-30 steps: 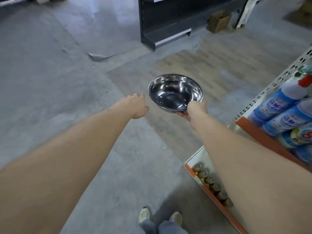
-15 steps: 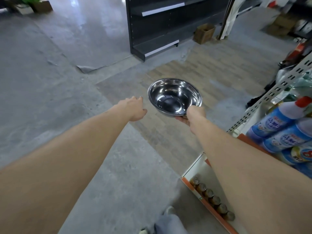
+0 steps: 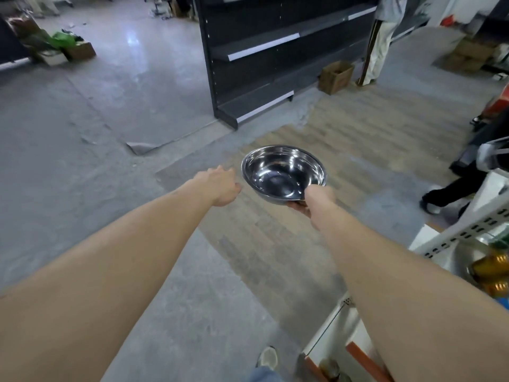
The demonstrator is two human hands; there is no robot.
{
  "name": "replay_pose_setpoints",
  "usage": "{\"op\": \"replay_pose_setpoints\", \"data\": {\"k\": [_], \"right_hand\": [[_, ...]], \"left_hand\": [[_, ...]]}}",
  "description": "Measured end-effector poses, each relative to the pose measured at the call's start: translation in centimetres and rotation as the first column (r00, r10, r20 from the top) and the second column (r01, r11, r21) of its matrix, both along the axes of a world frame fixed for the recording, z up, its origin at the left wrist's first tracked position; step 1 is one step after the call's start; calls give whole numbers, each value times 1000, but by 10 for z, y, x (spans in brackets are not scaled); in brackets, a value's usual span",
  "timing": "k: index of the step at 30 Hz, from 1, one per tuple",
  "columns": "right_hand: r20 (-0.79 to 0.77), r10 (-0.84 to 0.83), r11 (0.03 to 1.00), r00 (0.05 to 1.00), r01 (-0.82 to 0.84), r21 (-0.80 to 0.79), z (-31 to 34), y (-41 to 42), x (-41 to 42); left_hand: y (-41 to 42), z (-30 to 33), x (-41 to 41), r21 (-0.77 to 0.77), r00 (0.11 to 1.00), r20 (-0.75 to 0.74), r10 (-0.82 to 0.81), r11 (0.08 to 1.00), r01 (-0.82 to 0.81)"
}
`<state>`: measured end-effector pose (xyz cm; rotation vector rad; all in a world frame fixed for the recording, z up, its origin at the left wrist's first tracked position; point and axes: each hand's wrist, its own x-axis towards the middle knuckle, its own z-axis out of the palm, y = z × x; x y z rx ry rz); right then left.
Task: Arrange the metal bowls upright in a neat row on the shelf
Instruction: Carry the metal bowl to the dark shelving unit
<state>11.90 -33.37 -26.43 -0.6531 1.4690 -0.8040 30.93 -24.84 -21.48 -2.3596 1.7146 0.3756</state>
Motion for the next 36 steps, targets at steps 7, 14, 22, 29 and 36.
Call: {"op": "replay_pose_setpoints", "data": {"k": [7,14,22,29,36], "right_hand": [[55,-5,998,998,8,-56,23,-95,30],[-26,-42,999,999,41,-34,25,-203,78],[-24,-44,996,999,42,-73,38,-339,147],[32,-56,994,998,59,-95,46,-459,184],[8,-35,997,999,35,-75,30,-604,196]], "left_hand": [[-91,20,31,-23,999,34,-10,1000,11],[-196,14,81,1,999,44,-11,1000,11],[-348,18,166,-14,998,56,-24,1000,25],[-473,28,200,-56,997,36,-74,996,75],[-613,19,214,-9,995,65,-75,997,76]]}}
